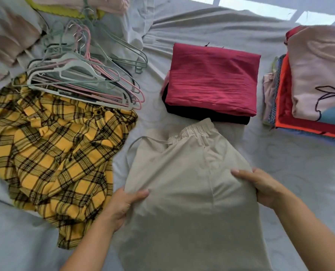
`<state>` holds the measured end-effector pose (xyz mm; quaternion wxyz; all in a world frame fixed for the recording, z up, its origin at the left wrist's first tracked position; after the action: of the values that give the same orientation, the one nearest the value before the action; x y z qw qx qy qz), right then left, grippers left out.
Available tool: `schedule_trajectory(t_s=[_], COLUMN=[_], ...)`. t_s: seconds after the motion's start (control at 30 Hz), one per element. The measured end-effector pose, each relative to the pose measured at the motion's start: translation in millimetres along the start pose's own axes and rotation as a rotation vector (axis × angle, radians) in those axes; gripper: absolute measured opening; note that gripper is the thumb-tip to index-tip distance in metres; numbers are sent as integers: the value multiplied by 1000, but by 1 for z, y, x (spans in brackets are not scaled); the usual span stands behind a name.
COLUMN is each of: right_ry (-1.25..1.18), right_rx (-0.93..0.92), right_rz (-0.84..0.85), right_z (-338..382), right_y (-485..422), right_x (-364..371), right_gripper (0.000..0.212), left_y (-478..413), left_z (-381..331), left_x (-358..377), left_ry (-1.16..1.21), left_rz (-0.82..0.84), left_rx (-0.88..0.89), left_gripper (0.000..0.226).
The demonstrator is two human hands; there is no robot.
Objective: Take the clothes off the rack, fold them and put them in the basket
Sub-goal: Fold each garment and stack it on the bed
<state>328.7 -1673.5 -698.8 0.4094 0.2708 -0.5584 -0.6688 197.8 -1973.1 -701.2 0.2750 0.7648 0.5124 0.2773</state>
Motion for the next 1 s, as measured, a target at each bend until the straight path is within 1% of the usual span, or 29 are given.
schedule_trajectory(t_s=[0.03,0.07,0.1,0.13,0.2,0.23,0.27,0.33,0.4,0.43,0.47,0.5,0.53,0.57,0.6,0.67,0.7,0.73,0.77,0.8,0.83,0.87,0.9,0.93,0.97,1.0], right_ry=[10,8,2,-10,-69,-89,-102,-131,-164,-177,-190,-172,-157,-142,-124,-61,-53,-38,-22,42,92,192,364,548,696,822], right_rx=[-58,-125,-208,-295,-442,-498,-526,-573,-586,-579,-567,-550,-495,-433,-358,-217,-169,-107,-83,-120,-216,-363,-545,-714,-826,-877], right_rz=[6,1,2,9,20,21,11,-39,-49,-59,-81,-108,-174,-246,-315,-437,-472,-508,-559,-649,-766,-845,-897,-893,-844,-803], right_z=[10,23,39,58,88,96,99,89,65,47,28,6,-18,-47,-75,-127,-145,-157,-161,-159,-151,-135,-119,-105,-95,-87], right_y=[10,23,38,57,96,114,132,156,166,160,151,137,119,95,72,29,13,1,-6,-6,0,9,19,23,20,11], right_x=[-4,-7,-10,-10,-10,-12,-13,-18,-17,-21,-24,-26,-29,-33,-34,-38,-38,-36,-35,-33,-30,-20,-3,20,44,64], right_gripper=[70,78,76,64,25,23,28,27,22,19,16,19,22,16,6,9,4,8,25,46,64,70,65,57,53,53], left_y=[4,7,12,16,33,45,58,79,90,90,85,80,71,61,50,33,27,21,15,10,5,0,-5,-11,-17,-24], left_z=[-19,-41,-67,-94,-146,-168,-183,-194,-181,-167,-147,-127,-101,-72,-39,18,40,56,64,64,63,58,54,51,49,48], left_x=[4,11,20,29,45,52,58,63,59,54,46,41,32,22,9,-8,-16,-23,-30,-35,-37,-36,-32,-29,-26,-26], left_ry=[-33,-73,-112,-147,-195,-210,-220,-255,-279,-281,-329,-398,-449,-474,-515,-564,-566,-584,-608,-625,-599,-536,-473,-412,-368,-328], left_rz=[-3,1,-5,-12,-23,-24,-3,53,80,98,116,112,85,44,15,-13,-38,-75,-141,-220,-291,-337,-356,-364,-378,-396], left_rx=[67,150,237,335,524,606,684,760,740,698,661,614,568,501,424,302,244,193,175,185,205,220,216,195,161,124], left_gripper=[93,82,68,54,32,27,27,33,39,37,39,45,42,32,28,31,29,30,38,49,57,61,63,68,74,78])
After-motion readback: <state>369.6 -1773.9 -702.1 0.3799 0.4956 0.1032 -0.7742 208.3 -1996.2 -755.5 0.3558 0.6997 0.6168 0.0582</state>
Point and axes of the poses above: each hand's wrist, its own y-axis away from the middle knuckle, its own x-axis out of the palm, z = x × y, the point moved 6 cm from there along -y, towards the middle knuckle, and after that the axes turned 15 degrees about x, right-handed, at the moved point
